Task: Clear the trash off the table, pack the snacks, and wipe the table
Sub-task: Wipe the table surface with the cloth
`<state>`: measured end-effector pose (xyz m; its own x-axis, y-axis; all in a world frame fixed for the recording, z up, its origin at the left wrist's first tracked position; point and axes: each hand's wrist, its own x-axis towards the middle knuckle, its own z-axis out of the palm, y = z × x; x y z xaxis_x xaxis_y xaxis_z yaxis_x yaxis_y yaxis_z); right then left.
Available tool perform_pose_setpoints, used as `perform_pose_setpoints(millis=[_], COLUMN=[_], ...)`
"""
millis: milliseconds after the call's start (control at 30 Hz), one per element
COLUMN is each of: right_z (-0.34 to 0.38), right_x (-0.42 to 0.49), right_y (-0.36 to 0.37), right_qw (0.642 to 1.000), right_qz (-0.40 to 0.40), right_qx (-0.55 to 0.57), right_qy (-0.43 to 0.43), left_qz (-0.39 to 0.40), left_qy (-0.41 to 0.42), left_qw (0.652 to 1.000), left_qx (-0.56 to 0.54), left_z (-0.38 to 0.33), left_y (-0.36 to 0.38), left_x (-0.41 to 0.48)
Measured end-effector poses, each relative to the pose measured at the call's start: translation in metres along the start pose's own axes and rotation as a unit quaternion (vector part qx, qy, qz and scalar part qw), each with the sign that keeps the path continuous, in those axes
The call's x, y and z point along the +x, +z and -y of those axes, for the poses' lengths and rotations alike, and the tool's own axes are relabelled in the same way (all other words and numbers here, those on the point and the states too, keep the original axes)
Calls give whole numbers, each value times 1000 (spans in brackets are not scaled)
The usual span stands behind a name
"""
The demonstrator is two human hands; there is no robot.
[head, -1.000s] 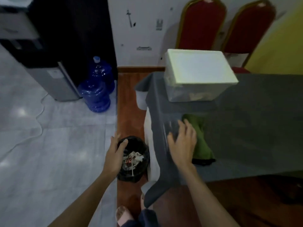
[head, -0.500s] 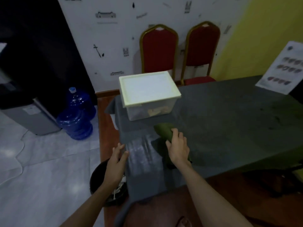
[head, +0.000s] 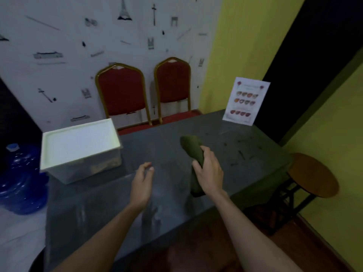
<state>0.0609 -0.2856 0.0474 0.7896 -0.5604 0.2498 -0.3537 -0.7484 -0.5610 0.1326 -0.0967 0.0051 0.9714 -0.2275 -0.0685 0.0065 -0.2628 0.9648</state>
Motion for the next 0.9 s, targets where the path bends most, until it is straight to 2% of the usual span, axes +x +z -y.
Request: perform_pose_setpoints(millis=[200, 400, 600, 767, 900], right_z=[-79, -170, -243, -306, -372], right_x=[46, 97, 157, 193, 239], right_y=[-42, -61, -84, -89, -82], right_qw=[997, 991, 983, 978, 976], right_qz=[-54, -47, -32, 21, 83], right_qx=[4, -66, -114, -143, -164], right_qy=[51, 109, 137, 147, 121], left_qz=[94, 153, 197, 250, 229], left_qy=[40, 44, 40, 25, -8], left_qw=[995, 987, 975, 955, 956], left_qx=[17, 18, 95, 158, 181], left_z=[-34, -33, -34, -35, -13], left_y=[95, 180, 255, 312, 362], left_x=[51, 109, 165, 193, 203])
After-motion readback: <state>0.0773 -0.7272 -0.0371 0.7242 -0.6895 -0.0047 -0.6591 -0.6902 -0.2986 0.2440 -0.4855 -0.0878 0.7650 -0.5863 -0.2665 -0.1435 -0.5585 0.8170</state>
